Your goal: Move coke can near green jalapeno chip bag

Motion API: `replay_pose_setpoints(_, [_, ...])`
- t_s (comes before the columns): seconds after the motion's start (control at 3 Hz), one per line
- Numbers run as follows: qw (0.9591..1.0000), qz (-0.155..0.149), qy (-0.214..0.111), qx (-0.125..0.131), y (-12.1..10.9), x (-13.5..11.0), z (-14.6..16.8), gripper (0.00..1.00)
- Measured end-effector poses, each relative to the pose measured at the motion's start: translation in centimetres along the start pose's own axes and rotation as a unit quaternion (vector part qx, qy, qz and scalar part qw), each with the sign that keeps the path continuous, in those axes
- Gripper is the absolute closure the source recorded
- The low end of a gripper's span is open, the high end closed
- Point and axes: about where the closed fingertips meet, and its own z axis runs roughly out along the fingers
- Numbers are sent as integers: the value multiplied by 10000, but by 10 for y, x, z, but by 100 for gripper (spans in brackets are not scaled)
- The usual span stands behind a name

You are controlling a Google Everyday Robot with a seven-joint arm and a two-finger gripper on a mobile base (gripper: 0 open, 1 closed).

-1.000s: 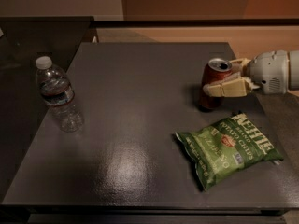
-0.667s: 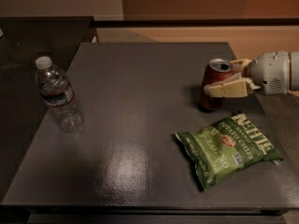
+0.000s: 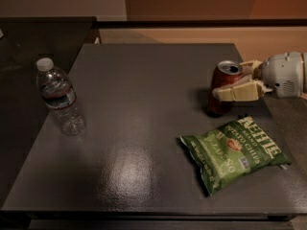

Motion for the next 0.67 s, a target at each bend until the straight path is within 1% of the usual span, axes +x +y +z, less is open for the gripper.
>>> replay_pose_setpoints(0.67, [9999,50,69,-71,5,1,-6,12])
